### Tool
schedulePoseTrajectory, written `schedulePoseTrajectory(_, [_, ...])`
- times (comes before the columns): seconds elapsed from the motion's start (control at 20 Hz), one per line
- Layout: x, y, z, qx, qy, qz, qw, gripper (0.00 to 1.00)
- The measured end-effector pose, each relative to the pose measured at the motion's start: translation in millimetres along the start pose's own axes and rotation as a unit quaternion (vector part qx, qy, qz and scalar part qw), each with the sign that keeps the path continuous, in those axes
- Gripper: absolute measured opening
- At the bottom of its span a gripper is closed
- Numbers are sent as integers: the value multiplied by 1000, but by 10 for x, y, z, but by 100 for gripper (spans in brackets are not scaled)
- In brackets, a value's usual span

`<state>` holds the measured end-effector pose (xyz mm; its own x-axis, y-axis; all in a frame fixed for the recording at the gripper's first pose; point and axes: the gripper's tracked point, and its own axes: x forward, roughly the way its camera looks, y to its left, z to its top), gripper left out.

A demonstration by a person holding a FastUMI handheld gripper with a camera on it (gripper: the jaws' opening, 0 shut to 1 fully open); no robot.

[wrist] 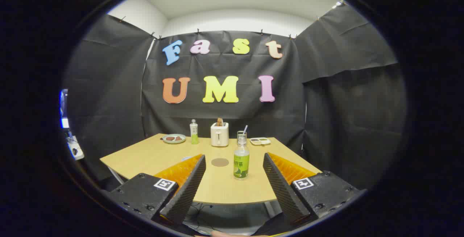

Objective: Take the bottle from table, then pour the juice into the cup, finally place the bottle on the coaster

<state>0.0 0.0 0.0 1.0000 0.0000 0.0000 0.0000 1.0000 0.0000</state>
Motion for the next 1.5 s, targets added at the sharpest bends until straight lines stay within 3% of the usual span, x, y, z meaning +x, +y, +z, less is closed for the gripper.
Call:
schedulePoseTrajectory(1.05, [9,-66,-39,-6,5,-9,1000,100])
schedulePoseTrajectory(1.5, [375,-54,-228,-6,15,-5,1000,100])
